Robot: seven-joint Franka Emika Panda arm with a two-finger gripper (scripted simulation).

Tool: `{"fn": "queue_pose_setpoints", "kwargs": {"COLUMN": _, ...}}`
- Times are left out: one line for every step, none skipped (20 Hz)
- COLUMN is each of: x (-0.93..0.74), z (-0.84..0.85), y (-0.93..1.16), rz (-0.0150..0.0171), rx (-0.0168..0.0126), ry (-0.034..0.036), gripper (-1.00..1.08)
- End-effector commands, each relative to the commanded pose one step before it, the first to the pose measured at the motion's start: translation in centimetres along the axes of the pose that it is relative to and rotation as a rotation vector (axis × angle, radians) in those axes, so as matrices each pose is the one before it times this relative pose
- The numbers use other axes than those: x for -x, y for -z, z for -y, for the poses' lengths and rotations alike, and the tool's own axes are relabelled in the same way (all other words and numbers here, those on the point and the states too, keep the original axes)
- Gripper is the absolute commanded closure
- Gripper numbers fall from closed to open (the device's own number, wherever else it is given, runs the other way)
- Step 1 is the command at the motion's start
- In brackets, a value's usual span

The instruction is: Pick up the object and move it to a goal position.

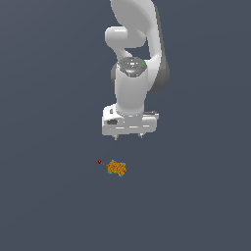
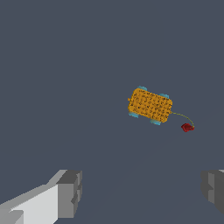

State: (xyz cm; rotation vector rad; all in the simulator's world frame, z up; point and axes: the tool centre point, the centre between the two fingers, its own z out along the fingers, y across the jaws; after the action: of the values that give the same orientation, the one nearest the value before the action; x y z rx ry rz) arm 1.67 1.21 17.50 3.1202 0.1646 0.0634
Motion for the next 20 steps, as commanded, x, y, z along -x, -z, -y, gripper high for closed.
{"fn": "queue_pose_setpoints", "kwargs": {"x": -0.242, "z": -0.26, "y": -0.362, "rz": 0.00236, "rx": 0.00139, "ry": 0.04319, "gripper": -0.92}}
{"fn": "queue_pose_setpoints", "kwargs": {"x": -0.109, "z": -0.122, "y": -0.167, "rz": 0.00104, "rx": 0.00054, "ry": 0.0202, "gripper": -0.92}}
{"fn": "queue_pose_setpoints", "kwargs": {"x": -0.112, "z": -0.134, "y": -0.178, "rz": 0.0011, "rx": 0.00052, "ry": 0.02149, "gripper": -0.92}}
{"fn": "queue_pose_setpoints", "kwargs": {"x": -0.115, "z": -0.144, "y": -0.19, "rz": 0.00115, "rx": 0.00048, "ry": 0.02281, "gripper": -0.92}}
{"fn": "queue_pose_setpoints", "kwargs": {"x": -0.117, "z": -0.156, "y": -0.202, "rz": 0.00121, "rx": 0.00043, "ry": 0.02409, "gripper": -0.92}}
{"fn": "queue_pose_setpoints", "kwargs": {"x": -0.118, "z": -0.167, "y": -0.213, "rz": 0.00127, "rx": 0.00037, "ry": 0.02535, "gripper": -0.92}}
{"fn": "queue_pose_setpoints", "kwargs": {"x": -0.114, "z": -0.174, "y": -0.218, "rz": 0.00128, "rx": 0.00029, "ry": 0.02581, "gripper": -0.92}}
{"fn": "queue_pose_setpoints", "kwargs": {"x": -0.108, "z": -0.177, "y": -0.219, "rz": 0.00126, "rx": 0.00021, "ry": 0.02579, "gripper": -0.92}}
{"fn": "queue_pose_setpoints", "kwargs": {"x": -0.102, "z": -0.18, "y": -0.22, "rz": 0.00123, "rx": 0.00013, "ry": 0.02576, "gripper": -0.92}}
{"fn": "queue_pose_setpoints", "kwargs": {"x": -0.096, "z": -0.184, "y": -0.221, "rz": 0.00121, "rx": 0.00004, "ry": 0.02572, "gripper": -0.92}}
{"fn": "queue_pose_setpoints", "kwargs": {"x": -0.089, "z": -0.186, "y": -0.222, "rz": 0.00117, "rx": -0.00004, "ry": 0.02569, "gripper": -0.92}}
{"fn": "queue_pose_setpoints", "kwargs": {"x": -0.083, "z": -0.188, "y": -0.223, "rz": 0.00114, "rx": -0.00011, "ry": 0.02566, "gripper": -0.92}}
{"fn": "queue_pose_setpoints", "kwargs": {"x": -0.076, "z": -0.191, "y": -0.224, "rz": 0.0011, "rx": -0.00019, "ry": 0.02562, "gripper": -0.92}}
{"fn": "queue_pose_setpoints", "kwargs": {"x": -0.07, "z": -0.193, "y": -0.224, "rz": 0.00106, "rx": -0.00026, "ry": 0.02559, "gripper": -0.92}}
{"fn": "queue_pose_setpoints", "kwargs": {"x": -0.063, "z": -0.195, "y": -0.225, "rz": 0.00101, "rx": -0.00033, "ry": 0.02556, "gripper": -0.92}}
{"fn": "queue_pose_setpoints", "kwargs": {"x": -0.056, "z": -0.197, "y": -0.226, "rz": 0.00096, "rx": -0.00039, "ry": 0.02552, "gripper": -0.92}}
{"fn": "queue_pose_setpoints", "kwargs": {"x": -0.049, "z": -0.199, "y": -0.226, "rz": 0.00091, "rx": -0.00046, "ry": 0.02548, "gripper": -0.92}}
{"fn": "queue_pose_setpoints", "kwargs": {"x": -0.043, "z": -0.2, "y": -0.227, "rz": 0.00086, "rx": -0.00052, "ry": 0.02545, "gripper": -0.92}}
{"fn": "queue_pose_setpoints", "kwargs": {"x": -0.036, "z": -0.201, "y": -0.228, "rz": 0.0008, "rx": -0.00057, "ry": 0.02541, "gripper": -0.92}}
{"fn": "queue_pose_setpoints", "kwargs": {"x": -0.029, "z": -0.202, "y": -0.228, "rz": 0.00075, "rx": -0.00063, "ry": 0.02538, "gripper": -0.92}}
